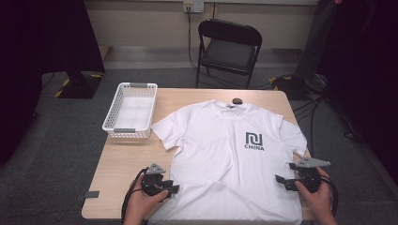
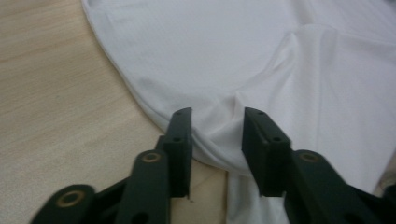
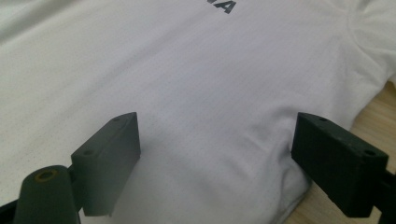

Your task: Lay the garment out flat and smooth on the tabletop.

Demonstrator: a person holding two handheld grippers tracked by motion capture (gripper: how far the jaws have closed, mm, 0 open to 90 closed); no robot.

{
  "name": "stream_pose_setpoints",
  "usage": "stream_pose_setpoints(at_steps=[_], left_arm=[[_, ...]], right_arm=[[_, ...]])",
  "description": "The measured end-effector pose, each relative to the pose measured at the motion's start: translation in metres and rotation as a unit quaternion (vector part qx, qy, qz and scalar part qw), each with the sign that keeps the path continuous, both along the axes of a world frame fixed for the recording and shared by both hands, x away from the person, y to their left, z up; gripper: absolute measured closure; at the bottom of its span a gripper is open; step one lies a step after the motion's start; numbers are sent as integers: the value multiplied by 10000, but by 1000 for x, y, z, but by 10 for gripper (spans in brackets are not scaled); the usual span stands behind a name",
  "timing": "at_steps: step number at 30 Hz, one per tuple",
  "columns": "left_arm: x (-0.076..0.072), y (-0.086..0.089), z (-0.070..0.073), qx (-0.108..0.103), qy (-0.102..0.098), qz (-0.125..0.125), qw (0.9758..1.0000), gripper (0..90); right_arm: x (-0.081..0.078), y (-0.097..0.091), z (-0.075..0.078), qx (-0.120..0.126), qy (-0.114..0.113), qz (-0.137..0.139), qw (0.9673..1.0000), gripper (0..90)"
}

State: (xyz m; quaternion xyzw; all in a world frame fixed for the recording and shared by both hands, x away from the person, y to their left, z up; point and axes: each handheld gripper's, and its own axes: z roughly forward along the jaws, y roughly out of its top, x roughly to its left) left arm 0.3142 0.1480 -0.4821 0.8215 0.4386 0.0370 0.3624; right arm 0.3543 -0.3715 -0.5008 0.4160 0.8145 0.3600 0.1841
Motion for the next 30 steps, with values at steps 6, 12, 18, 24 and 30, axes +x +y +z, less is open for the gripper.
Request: stream_pose_setpoints(at_steps=[6, 12, 18, 24, 30], left_arm=[[-1, 5, 1, 238, -32, -200, 9995, 888], [-1, 25, 3, 146, -189, -63, 9997, 890], [-7, 36, 4, 203, -334, 55, 9992, 818], [-20, 27, 13, -31, -811, -273, 9963, 592], [-35, -4, 9, -11, -1095, -1387, 9843, 533]], right_arm=[[0, 0, 0, 0, 0, 1, 10000, 144], [0, 0, 0, -1, -3, 9, 10000, 144], [0, 0, 0, -3, -2, 8, 10000, 144], [0, 0, 0, -6, 2, 12, 10000, 144], [0, 0, 0, -5, 3, 11, 10000, 144]])
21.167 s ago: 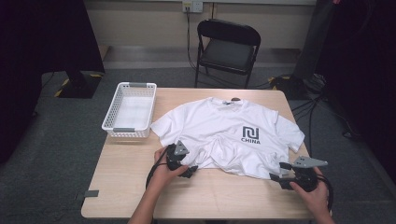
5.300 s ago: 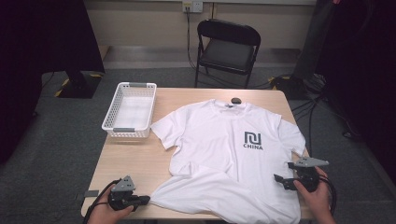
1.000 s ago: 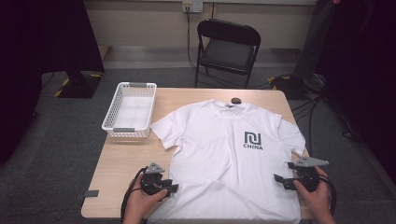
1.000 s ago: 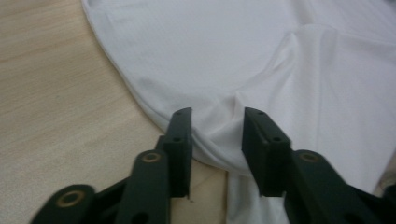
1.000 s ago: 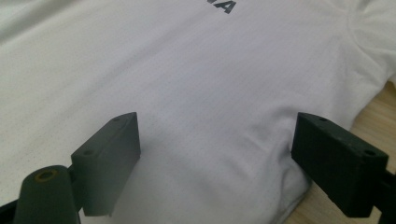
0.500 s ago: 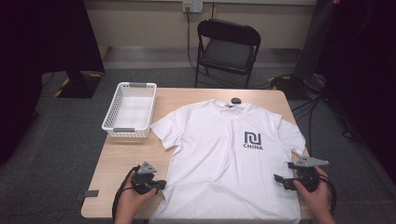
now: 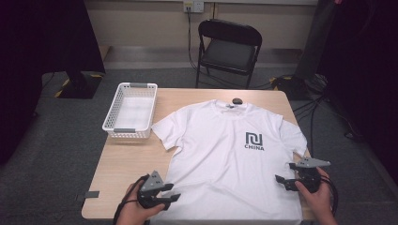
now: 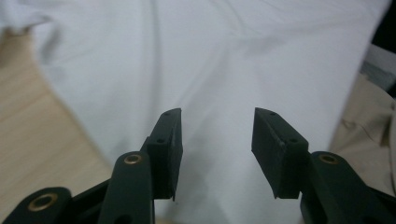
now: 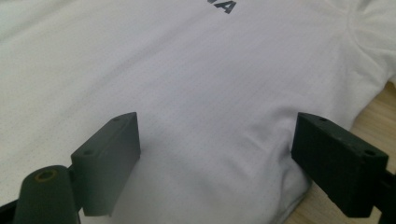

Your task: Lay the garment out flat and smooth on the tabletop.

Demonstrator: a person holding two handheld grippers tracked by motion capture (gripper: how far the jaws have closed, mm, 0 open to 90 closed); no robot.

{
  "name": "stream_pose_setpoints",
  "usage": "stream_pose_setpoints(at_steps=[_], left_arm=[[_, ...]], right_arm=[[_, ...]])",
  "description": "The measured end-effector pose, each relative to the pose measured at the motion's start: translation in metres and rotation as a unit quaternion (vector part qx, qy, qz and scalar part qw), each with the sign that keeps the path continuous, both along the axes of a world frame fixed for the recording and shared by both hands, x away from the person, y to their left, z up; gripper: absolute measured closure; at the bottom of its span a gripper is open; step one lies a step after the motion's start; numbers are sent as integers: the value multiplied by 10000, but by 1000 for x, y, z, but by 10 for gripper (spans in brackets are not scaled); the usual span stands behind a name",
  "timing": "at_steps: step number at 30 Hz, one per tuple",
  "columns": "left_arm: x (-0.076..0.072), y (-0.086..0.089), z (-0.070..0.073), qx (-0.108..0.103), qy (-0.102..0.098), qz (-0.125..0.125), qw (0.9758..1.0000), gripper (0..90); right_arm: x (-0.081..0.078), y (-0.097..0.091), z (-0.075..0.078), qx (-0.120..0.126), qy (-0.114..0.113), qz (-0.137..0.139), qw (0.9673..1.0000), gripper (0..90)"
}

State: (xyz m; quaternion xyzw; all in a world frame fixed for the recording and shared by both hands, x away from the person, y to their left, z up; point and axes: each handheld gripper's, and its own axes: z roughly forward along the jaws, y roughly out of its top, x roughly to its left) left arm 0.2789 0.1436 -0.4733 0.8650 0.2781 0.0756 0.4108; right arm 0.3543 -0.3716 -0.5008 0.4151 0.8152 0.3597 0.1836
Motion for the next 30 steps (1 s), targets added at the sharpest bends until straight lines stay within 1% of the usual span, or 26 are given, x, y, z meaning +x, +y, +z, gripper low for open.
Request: stream_pose_setpoints(at_steps=[2, 4, 5, 6, 8, 9, 11, 12, 14, 15, 17, 19, 20, 21, 22, 23, 24, 25, 27, 28, 30], left_arm=[[-2, -7, -6, 244, -45, -158, 9996, 535], [-1, -9, -10, 414, -59, -184, 9990, 560], [-1, -9, -11, 527, -18, -242, 9983, 589], [-1, -9, -12, 644, 10, -259, 9976, 645], [-2, -8, -13, 614, -19, -290, 9977, 680], [-3, -8, -12, 624, 29, -309, 9976, 741], [-6, -8, -12, 618, 137, -390, 9972, 819], [-8, -8, -11, 588, 228, -414, 9972, 867], [-10, -9, -11, 571, 264, -474, 9969, 877], [-11, -9, -11, 544, 279, -493, 9969, 860], [-11, -7, -12, 445, 329, -536, 9970, 794], [-11, -5, -11, 309, 277, -473, 9980, 712], [-10, -4, -10, 257, 245, -456, 9983, 693], [-9, -3, -8, 187, 178, -388, 9989, 646], [-8, -2, -5, 156, 90, -282, 9994, 567], [-6, -1, -3, 138, -22, -204, 9997, 453], [-4, 0, -2, 117, -165, -176, 9996, 390], [-2, 2, 0, 128, -268, -165, 9994, 372], [3, 2, 2, 187, -416, -87, 9989, 272], [5, 3, 2, 169, -471, -65, 9987, 246], [10, 5, 3, 70, -487, -16, 9988, 195]], right_arm=[[0, 0, 0, -1, -2, 2, 10000, 144], [0, 0, 0, -1, -2, 2, 10000, 144], [0, 0, 0, 0, -1, 1, 10000, 144], [0, 0, 0, -1, -2, 2, 10000, 144], [0, 0, 0, -1, -2, 1, 10000, 144], [0, 0, 0, 0, -1, 2, 10000, 144], [0, 0, 0, -1, -2, 1, 10000, 144], [0, 0, 0, -2, -2, 2, 10000, 144], [0, 0, 0, -1, -2, 2, 10000, 144], [0, 0, 0, -1, -2, 2, 10000, 144], [0, 0, 0, -1, -2, 1, 10000, 144], [0, 0, 0, 0, -1, 0, 10000, 144], [0, 0, 0, -1, -2, 1, 10000, 144], [0, 0, 0, -1, -2, 1, 10000, 144], [0, 0, 0, -1, -1, 2, 10000, 144], [0, 0, 0, 0, -1, 0, 10000, 144], [0, 0, 0, 0, -1, 2, 10000, 144], [0, 0, 0, -1, -1, 1, 10000, 144], [0, 0, 0, -1, -3, 3, 10000, 144], [0, 0, 0, -1, -1, 1, 10000, 144], [0, 0, 0, 0, -1, 0, 10000, 144]])
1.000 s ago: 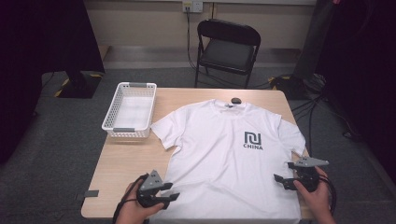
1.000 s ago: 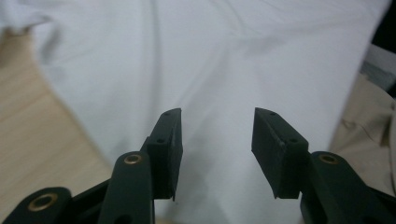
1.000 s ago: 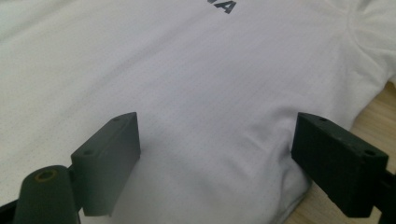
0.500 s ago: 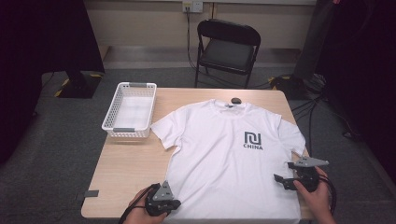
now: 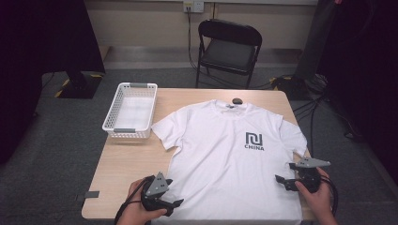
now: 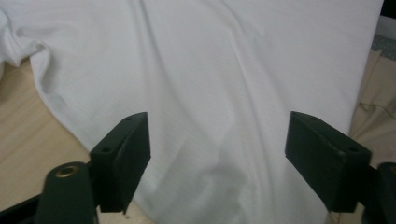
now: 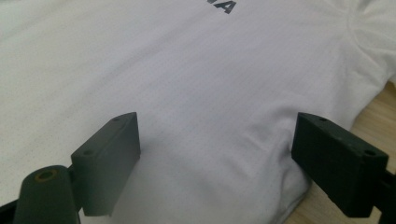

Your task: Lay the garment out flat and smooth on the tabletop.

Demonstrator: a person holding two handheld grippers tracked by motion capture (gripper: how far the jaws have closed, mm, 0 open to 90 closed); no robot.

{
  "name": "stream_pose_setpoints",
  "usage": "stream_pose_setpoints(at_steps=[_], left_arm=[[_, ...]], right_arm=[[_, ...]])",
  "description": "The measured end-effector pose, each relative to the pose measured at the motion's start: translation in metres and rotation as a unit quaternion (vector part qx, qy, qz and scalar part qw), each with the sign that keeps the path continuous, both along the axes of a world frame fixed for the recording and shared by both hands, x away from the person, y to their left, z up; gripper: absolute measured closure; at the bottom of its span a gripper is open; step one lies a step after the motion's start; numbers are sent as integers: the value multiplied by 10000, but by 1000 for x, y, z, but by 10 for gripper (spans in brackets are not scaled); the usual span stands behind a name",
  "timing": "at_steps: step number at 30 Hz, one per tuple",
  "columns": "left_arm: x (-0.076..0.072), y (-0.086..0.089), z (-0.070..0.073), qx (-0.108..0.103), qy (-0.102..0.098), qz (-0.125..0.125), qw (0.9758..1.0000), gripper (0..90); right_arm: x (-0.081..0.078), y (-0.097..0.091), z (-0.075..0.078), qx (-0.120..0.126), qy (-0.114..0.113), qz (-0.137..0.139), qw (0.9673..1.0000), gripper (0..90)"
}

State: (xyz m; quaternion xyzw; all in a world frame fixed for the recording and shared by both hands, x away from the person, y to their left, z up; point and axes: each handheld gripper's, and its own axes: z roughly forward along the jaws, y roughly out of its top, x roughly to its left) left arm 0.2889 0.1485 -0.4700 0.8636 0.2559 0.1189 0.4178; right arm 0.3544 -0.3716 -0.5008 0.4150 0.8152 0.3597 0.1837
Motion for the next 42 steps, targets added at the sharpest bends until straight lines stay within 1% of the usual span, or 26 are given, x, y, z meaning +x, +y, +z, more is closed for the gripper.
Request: stream_pose_setpoints(at_steps=[1, 3, 5, 6, 9, 10, 11, 14, 16, 19, 21, 23, 26, 28, 32, 37, 42], left_arm=[[2, 1, 0, -50, -1, 48, 10000, 179], [5, 3, 1, -21, -38, 4, 10000, 150], [8, 5, 2, 35, -67, 11, 10000, 148], [9, 5, 2, 28, -51, 43, 10000, 149], [11, 7, 4, 38, -67, 32, 10000, 149], [13, 8, 4, 95, -70, 14, 9999, 148], [14, 8, 5, 105, -66, 3, 9999, 149], [17, 10, 6, 15, -46, 27, 10000, 148], [19, 12, 5, -32, -44, 1, 10000, 148], [22, 15, 5, -5, -37, 99, 9999, 149], [23, 17, 4, -22, -19, 67, 10000, 150], [23, 19, 3, 28, -20, 89, 10000, 150], [23, 22, 2, -13, -8, 126, 9999, 150], [23, 25, 2, 31, -40, 143, 9999, 150], [24, 30, 3, -46, -71, 215, 9997, 150], [24, 37, 4, -88, -121, 288, 9995, 150], [23, 44, 2, -68, -108, 345, 9993, 150]], right_arm=[[0, 0, 0, -1, -1, 1, 10000, 144], [0, 0, 0, 0, -1, 1, 10000, 144], [0, 0, 0, 0, 0, 1, 10000, 144], [0, 0, 0, -1, -1, 2, 10000, 144], [0, 0, 0, -1, -2, 3, 10000, 144], [0, 0, 0, -1, -2, 1, 10000, 144], [0, 0, 0, -1, -2, 2, 10000, 144], [0, 0, 0, -1, -1, 1, 10000, 144], [0, 0, 0, -1, -1, 1, 10000, 144], [0, 0, 0, -1, -2, 2, 10000, 144], [0, 0, 0, -1, -1, 1, 10000, 144], [0, 0, 0, 0, -1, 2, 10000, 144], [0, 0, 0, -1, -1, 1, 10000, 144], [0, 0, 0, -1, -1, 1, 10000, 144], [0, 0, 0, -1, -1, 1, 10000, 144], [0, 0, 0, -1, 0, 1, 10000, 144], [0, 0, 0, -1, 0, 1, 10000, 144]])
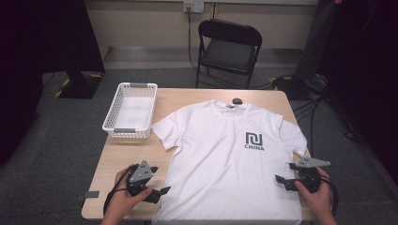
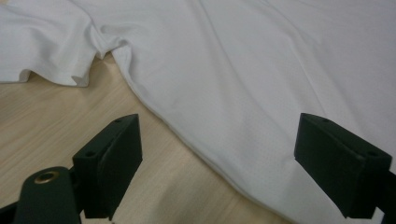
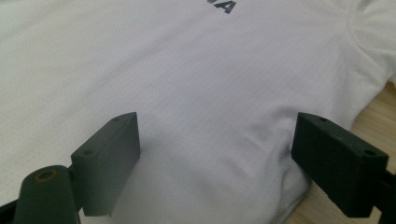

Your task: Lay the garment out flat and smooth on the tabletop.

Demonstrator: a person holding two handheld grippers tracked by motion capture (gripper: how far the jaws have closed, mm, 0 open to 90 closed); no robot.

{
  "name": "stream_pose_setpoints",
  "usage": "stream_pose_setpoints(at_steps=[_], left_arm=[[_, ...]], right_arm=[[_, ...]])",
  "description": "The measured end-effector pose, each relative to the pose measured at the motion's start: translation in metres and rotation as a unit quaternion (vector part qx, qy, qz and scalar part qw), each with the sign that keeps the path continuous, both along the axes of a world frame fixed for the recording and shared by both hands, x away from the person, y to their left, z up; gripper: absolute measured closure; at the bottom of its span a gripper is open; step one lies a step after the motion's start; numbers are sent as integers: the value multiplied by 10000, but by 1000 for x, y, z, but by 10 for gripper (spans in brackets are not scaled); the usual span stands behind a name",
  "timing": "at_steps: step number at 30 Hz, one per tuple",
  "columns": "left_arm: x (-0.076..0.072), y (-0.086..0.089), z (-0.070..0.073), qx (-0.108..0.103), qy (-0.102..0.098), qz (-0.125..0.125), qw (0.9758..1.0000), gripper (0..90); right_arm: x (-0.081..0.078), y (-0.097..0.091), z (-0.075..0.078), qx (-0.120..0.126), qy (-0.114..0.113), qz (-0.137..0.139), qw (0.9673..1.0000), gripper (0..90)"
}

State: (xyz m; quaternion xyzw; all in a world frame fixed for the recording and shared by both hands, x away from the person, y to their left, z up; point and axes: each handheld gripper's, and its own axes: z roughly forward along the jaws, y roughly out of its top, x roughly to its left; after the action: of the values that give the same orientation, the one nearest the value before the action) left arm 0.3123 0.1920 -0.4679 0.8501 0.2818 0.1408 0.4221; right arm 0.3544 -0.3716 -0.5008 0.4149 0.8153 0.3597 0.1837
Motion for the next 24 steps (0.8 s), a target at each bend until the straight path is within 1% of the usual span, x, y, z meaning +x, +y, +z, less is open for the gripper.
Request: stream_pose_setpoints(at_steps=[2, 10, 15, 24], left_arm=[[0, 3, -1, 54, 3, 29, 10000, 150], [2, 12, -4, -13, 0, 181, 9998, 150], [3, 17, -7, 61, 12, 232, 9997, 150], [2, 25, -7, 46, -1, 301, 9995, 150]], right_arm=[[0, 0, 0, -1, 0, 0, 10000, 144], [0, 0, 0, -1, -2, 1, 10000, 144], [0, 0, 0, 0, -1, 0, 10000, 144], [0, 0, 0, 0, 0, 0, 10000, 144]])
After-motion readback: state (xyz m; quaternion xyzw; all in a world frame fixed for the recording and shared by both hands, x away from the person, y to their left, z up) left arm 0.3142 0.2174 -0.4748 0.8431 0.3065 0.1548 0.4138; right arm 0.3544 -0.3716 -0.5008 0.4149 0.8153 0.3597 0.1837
